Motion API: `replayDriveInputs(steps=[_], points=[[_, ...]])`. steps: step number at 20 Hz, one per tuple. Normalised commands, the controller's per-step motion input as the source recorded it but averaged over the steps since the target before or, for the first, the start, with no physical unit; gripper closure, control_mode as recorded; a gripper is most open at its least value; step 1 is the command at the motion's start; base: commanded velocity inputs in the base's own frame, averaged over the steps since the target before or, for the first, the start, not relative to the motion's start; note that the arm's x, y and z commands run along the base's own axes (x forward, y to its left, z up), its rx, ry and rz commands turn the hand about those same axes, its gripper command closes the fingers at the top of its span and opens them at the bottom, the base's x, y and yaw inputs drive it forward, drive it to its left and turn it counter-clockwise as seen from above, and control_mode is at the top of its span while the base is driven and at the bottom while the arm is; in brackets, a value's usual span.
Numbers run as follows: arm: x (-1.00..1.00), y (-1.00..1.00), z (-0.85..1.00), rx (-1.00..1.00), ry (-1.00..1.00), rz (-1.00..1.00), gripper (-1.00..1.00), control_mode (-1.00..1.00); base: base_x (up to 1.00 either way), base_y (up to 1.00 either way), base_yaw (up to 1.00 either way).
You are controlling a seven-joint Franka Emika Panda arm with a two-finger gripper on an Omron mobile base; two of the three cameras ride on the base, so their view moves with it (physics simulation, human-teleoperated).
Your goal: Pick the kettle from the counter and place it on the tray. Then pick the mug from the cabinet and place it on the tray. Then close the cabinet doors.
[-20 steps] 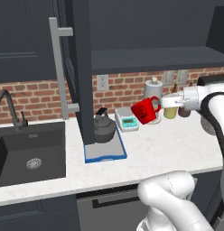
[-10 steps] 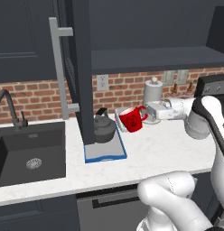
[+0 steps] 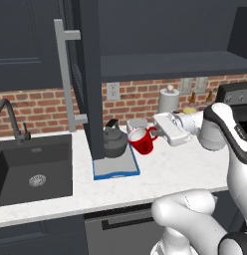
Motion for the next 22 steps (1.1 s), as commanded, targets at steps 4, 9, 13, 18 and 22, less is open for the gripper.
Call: replayDriveInputs(steps=[4, 9, 13, 18, 22], points=[[0.25, 0.02, -0.26, 0.00, -0.16, 0.00, 1.00, -1.00, 0.00, 0.00, 0.00], [0.25, 0.00, -0.25, 0.01, -0.06, 0.00, 1.00, -1.00, 0.00, 0.00, 0.00], [0.09, 0.12, -0.35, 0.00, 0.00, 0.00, 1.00, -1.00, 0.00, 0.00, 0.00], [0.13, 0.17, -0.30, 0.00, 0.00, 0.00, 1.00, -1.00, 0.00, 0.00, 0.00], [0.18, 0.18, -0.32, 0.00, 0.00, 0.00, 1.00, -1.00, 0.00, 0.00, 0.00]])
